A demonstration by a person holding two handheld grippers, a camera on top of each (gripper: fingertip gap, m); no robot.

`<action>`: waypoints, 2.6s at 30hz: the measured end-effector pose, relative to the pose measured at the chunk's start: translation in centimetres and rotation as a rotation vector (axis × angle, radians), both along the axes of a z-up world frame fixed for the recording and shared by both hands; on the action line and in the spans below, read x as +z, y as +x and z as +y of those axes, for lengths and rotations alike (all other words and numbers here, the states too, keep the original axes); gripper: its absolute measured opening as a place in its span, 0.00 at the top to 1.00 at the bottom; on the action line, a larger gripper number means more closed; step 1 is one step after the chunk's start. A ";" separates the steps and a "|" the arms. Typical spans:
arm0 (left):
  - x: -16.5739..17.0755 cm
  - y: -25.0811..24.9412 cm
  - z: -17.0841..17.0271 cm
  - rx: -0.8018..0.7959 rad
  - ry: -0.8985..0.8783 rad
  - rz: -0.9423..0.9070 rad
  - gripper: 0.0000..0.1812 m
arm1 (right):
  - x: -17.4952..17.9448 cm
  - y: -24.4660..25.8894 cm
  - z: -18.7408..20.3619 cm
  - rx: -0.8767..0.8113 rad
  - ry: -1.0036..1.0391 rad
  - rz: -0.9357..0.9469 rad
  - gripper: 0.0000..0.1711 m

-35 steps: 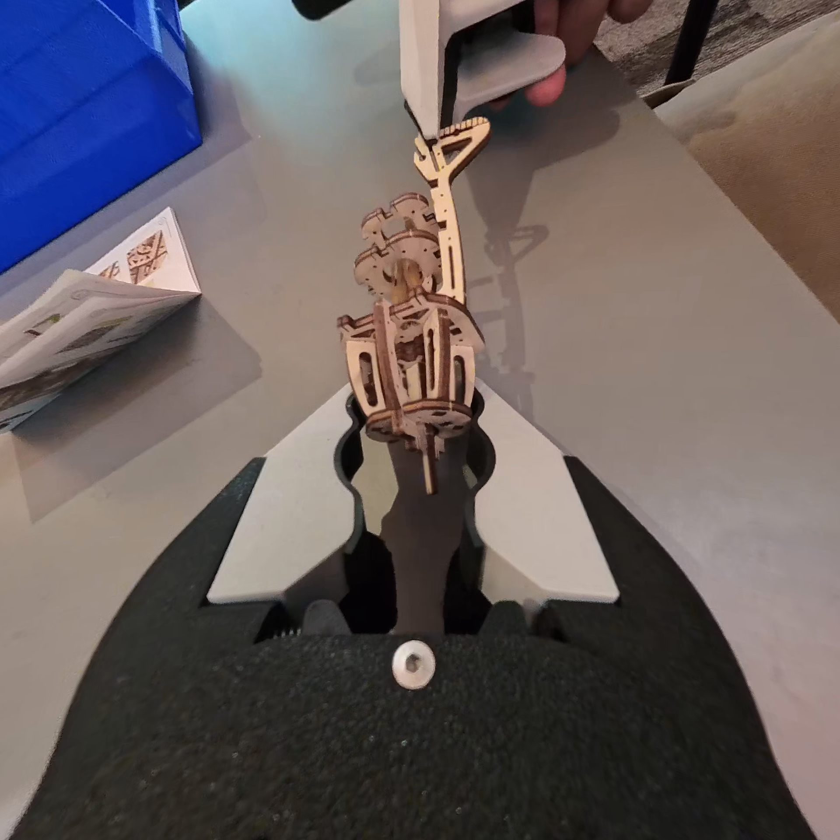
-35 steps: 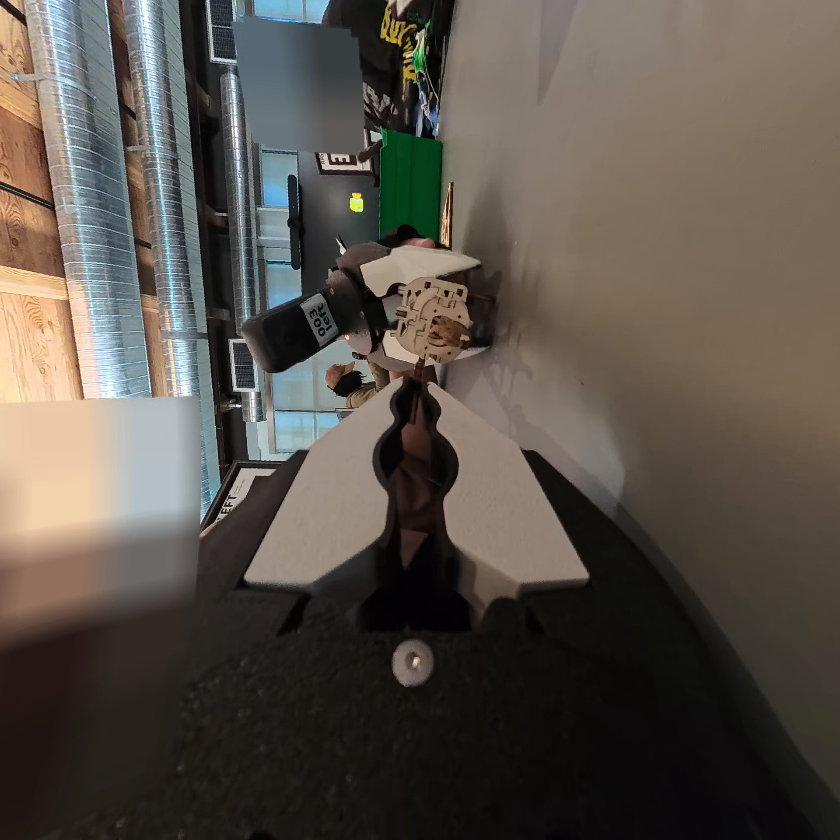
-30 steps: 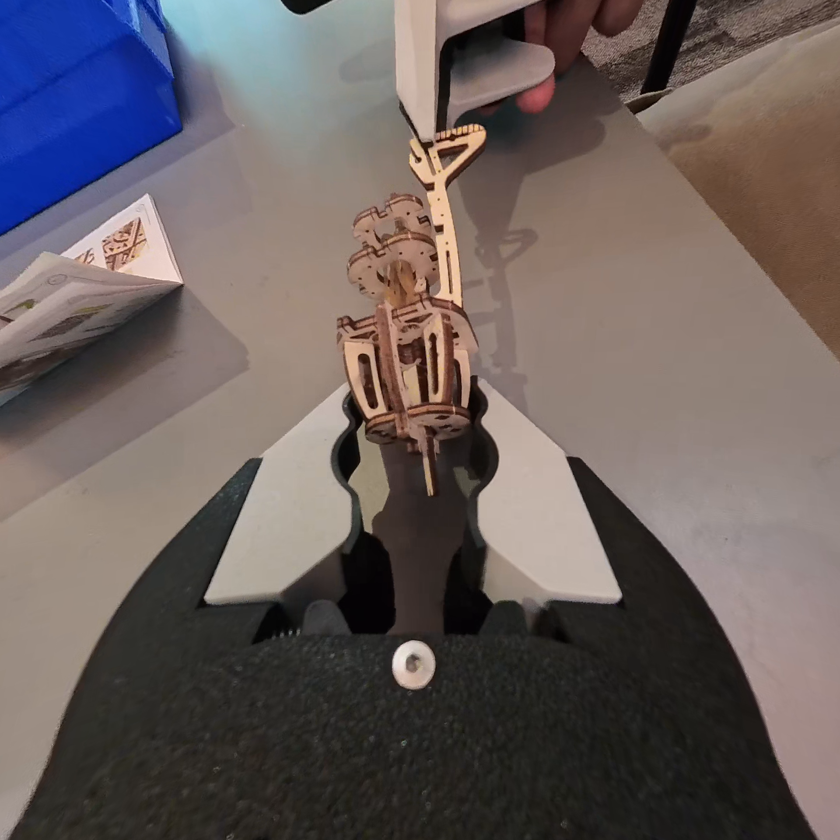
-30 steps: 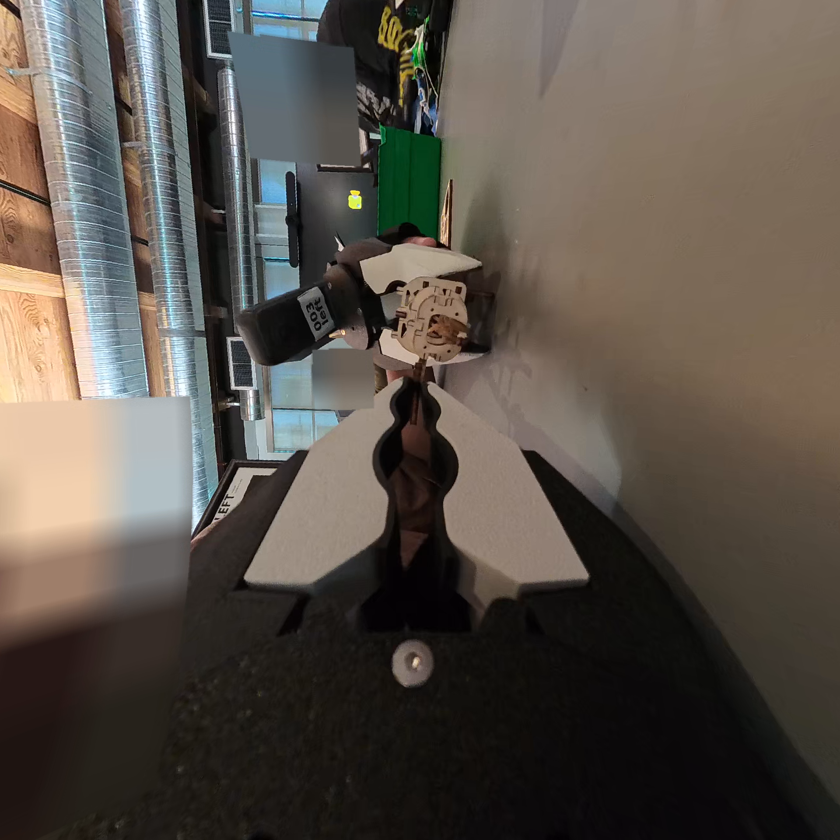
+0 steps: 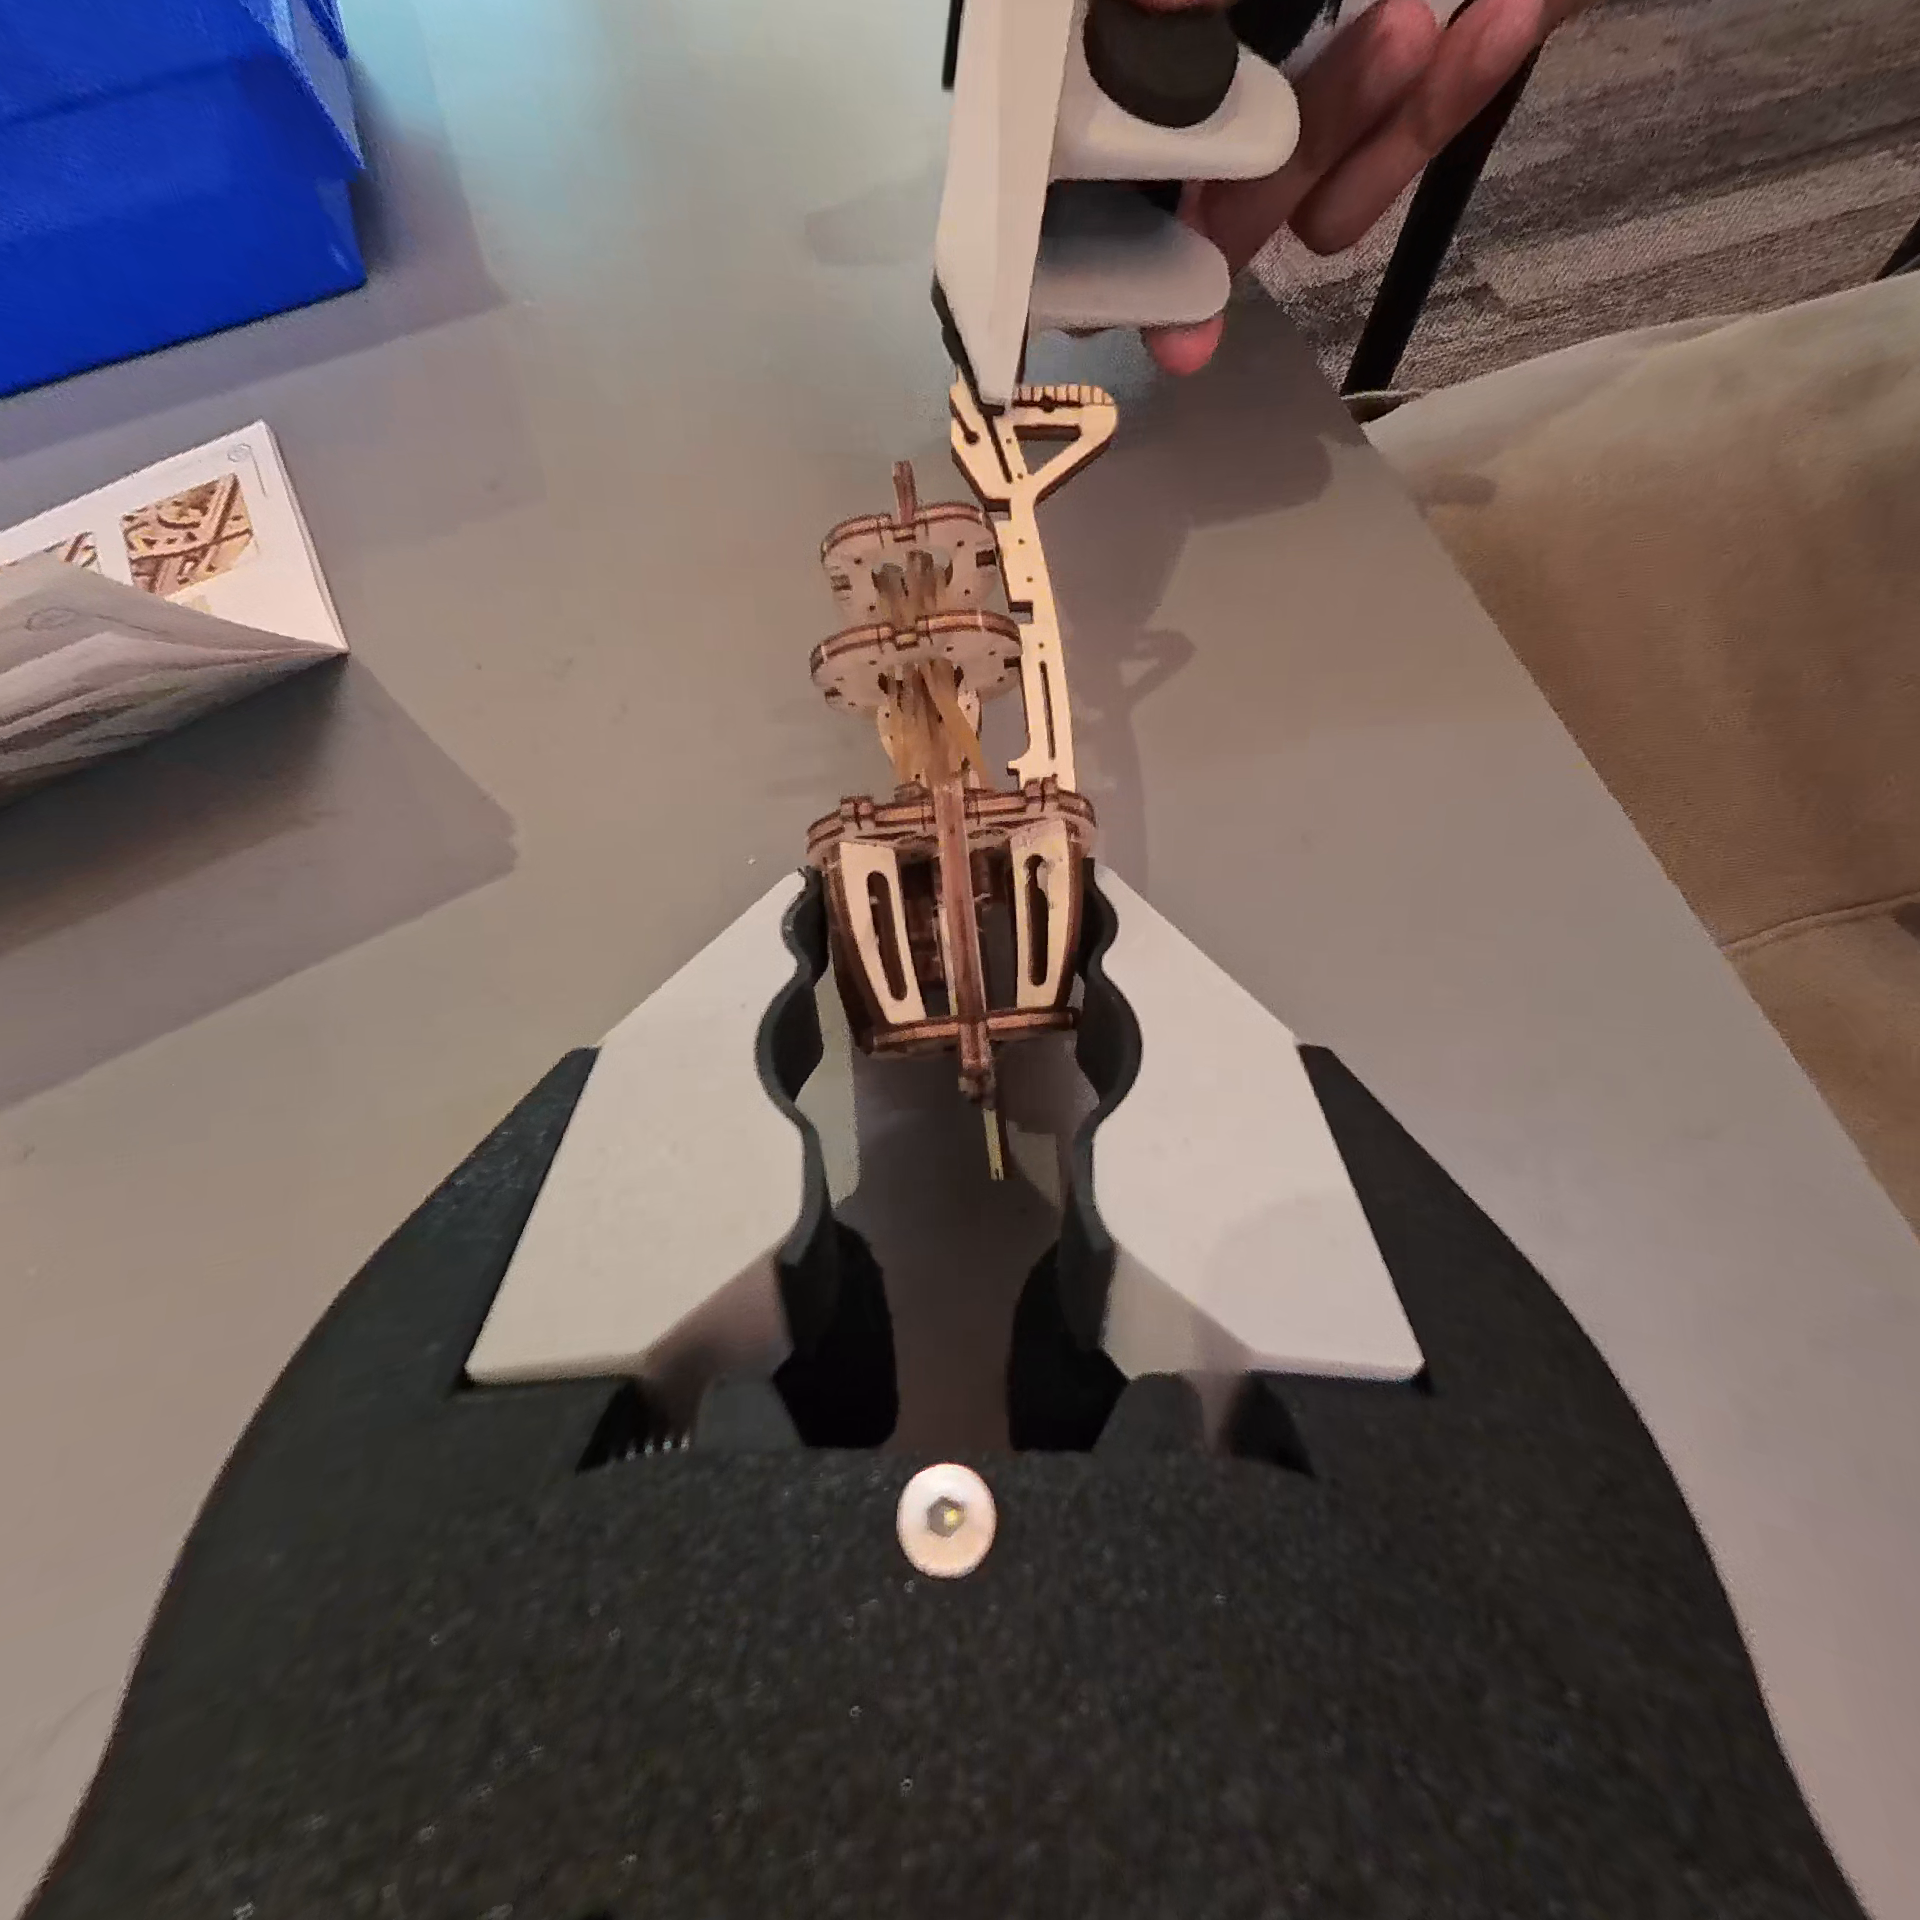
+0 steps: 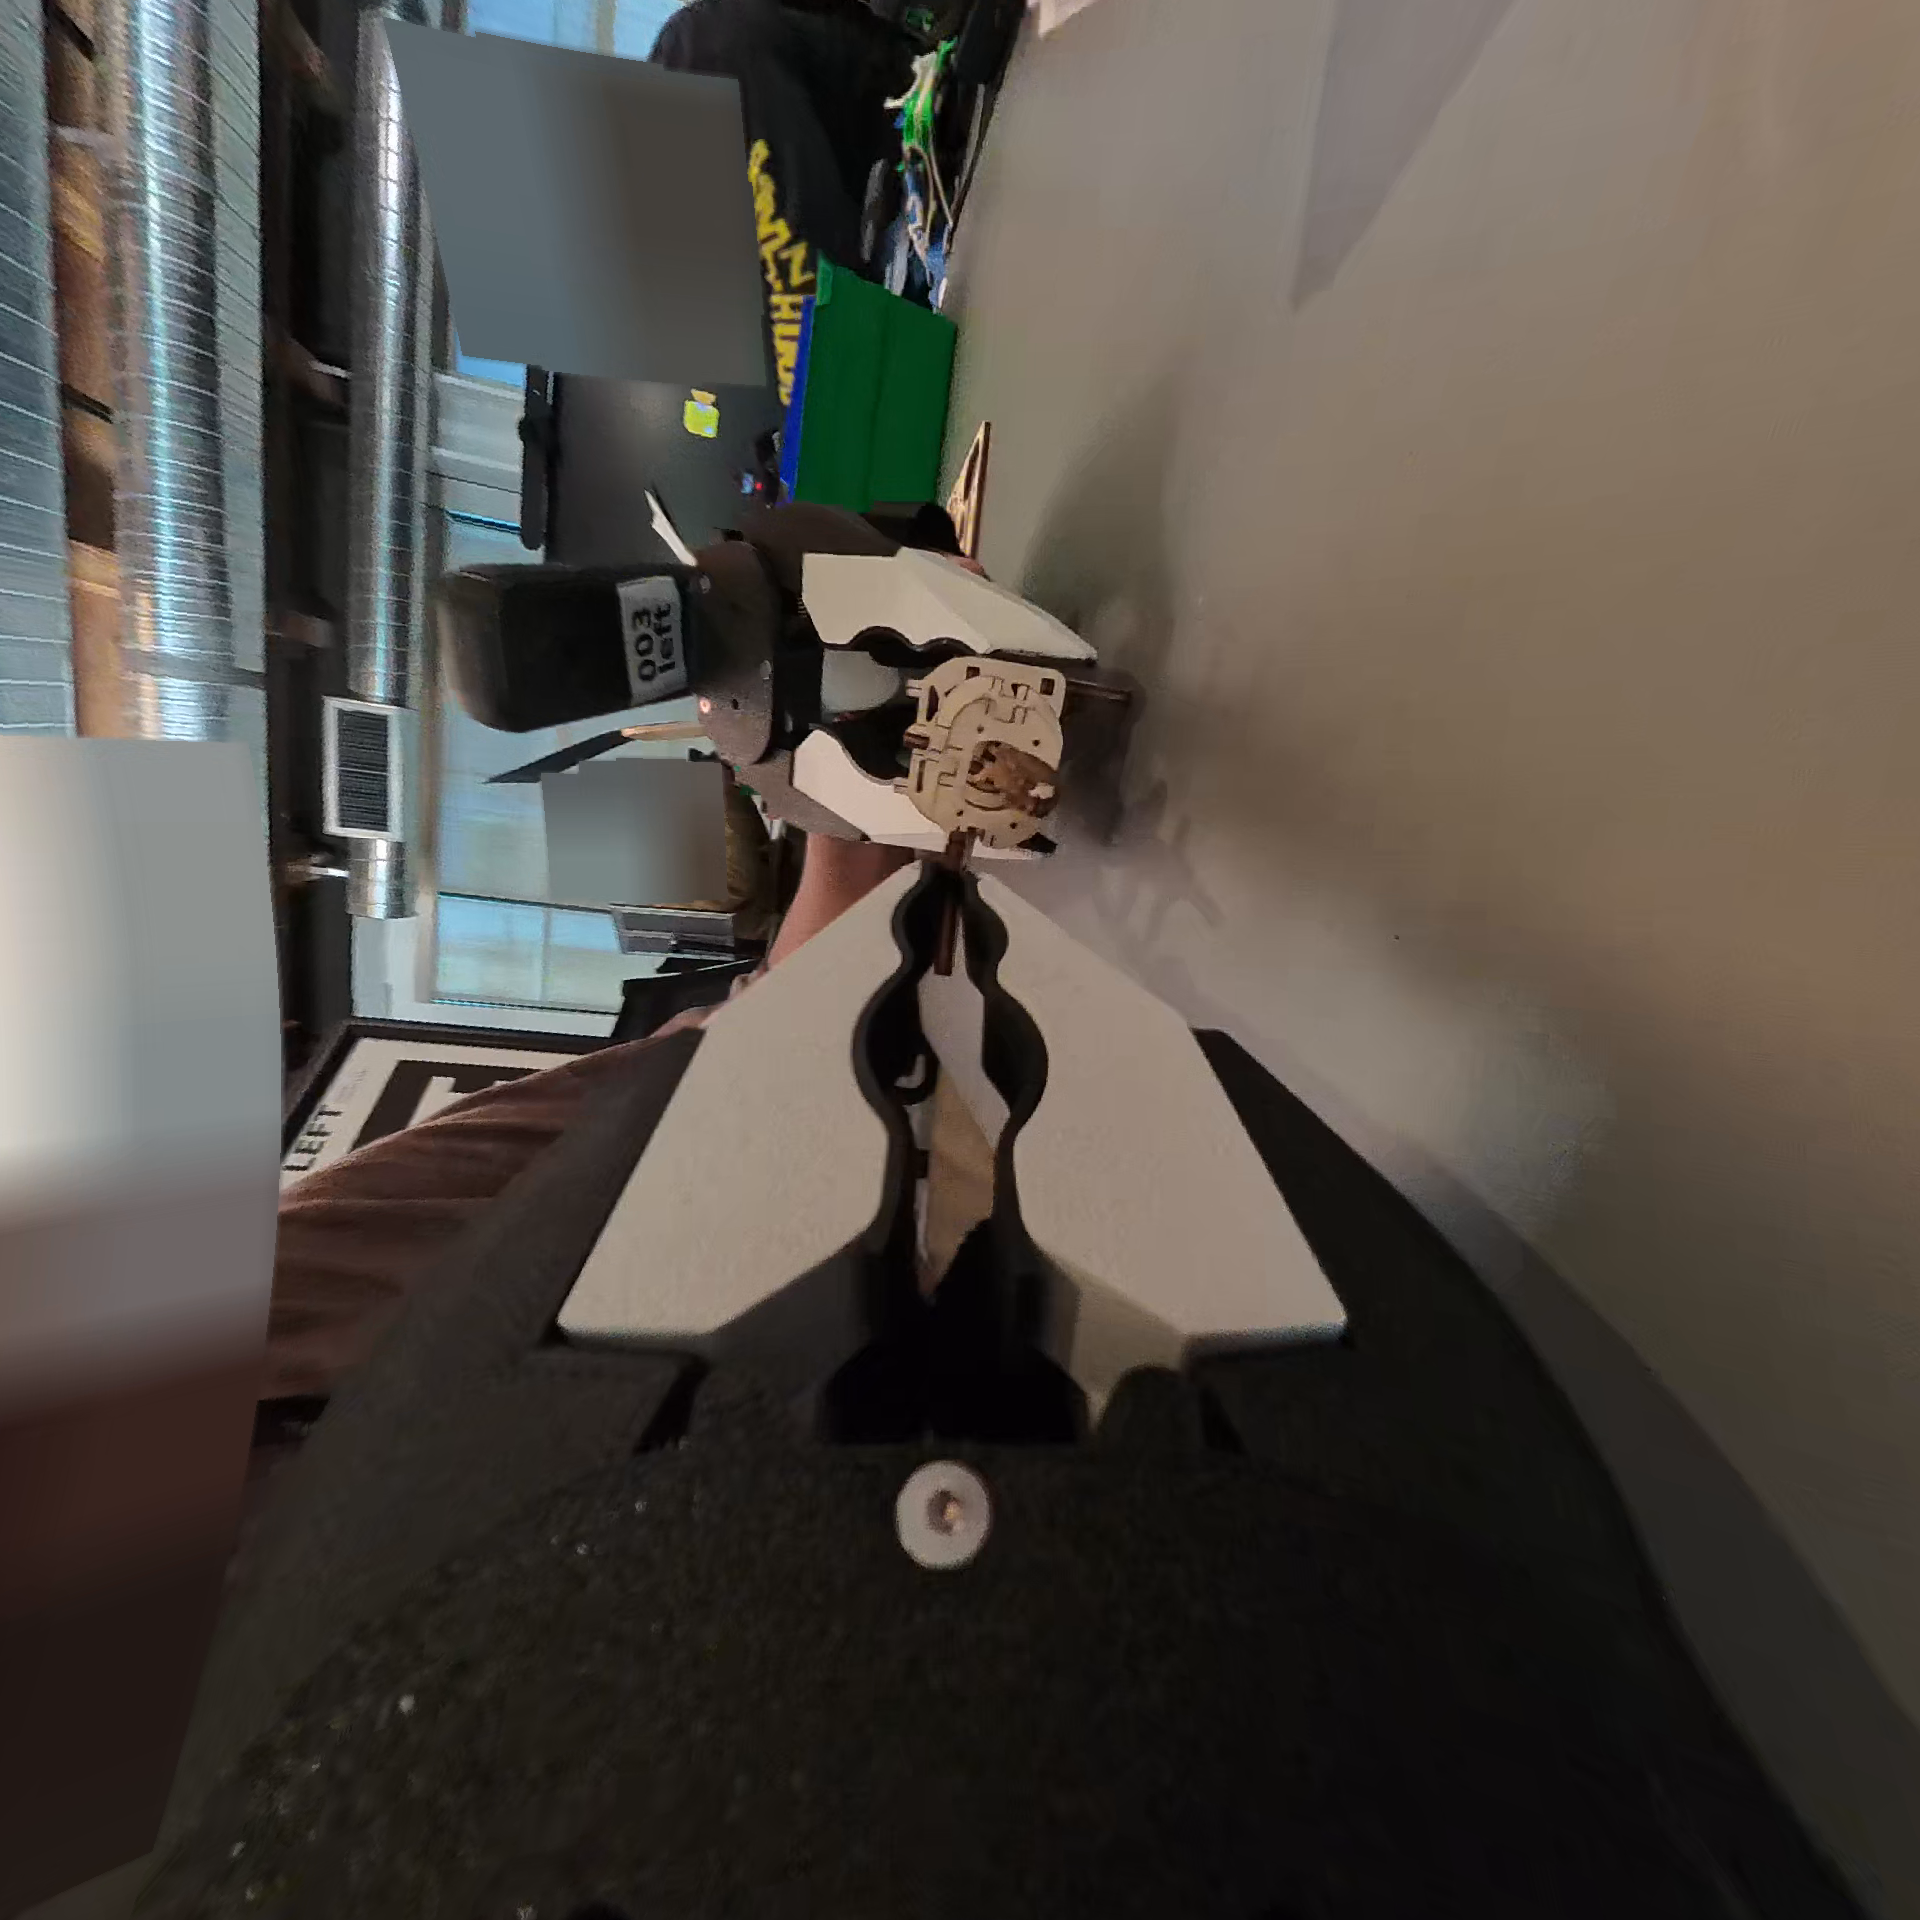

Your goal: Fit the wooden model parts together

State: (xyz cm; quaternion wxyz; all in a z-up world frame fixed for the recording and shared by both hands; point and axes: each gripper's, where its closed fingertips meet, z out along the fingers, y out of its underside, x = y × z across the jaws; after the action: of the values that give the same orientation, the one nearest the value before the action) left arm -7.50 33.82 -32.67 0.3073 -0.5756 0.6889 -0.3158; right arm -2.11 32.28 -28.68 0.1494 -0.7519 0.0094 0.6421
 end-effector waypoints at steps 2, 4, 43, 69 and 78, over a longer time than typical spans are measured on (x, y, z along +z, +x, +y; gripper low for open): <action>0.0 0.0 0.0 0.003 0.007 0.003 0.76 | -0.1 0.1 0.0 -0.005 0.012 -0.025 0.99; 0.0 0.1 0.1 0.009 0.013 0.008 0.76 | -0.1 0.1 0.0 -0.012 0.021 -0.035 0.99; 1.2 1.3 1.1 0.095 0.120 -0.088 0.77 | 1.5 0.2 0.9 -0.060 0.215 -0.145 0.98; 0.2 2.0 0.2 0.085 0.149 -0.040 0.69 | 0.3 0.0 1.4 -0.091 0.225 -0.238 0.99; -0.6 1.2 1.1 0.118 0.094 0.021 0.66 | 0.5 0.0 1.5 -0.099 0.199 -0.188 0.99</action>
State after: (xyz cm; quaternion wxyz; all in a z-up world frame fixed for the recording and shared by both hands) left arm -6.32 34.90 -33.30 0.3448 -0.6033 0.6711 -0.2585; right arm -2.07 33.78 -28.20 0.2546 -0.7888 -0.0312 0.5585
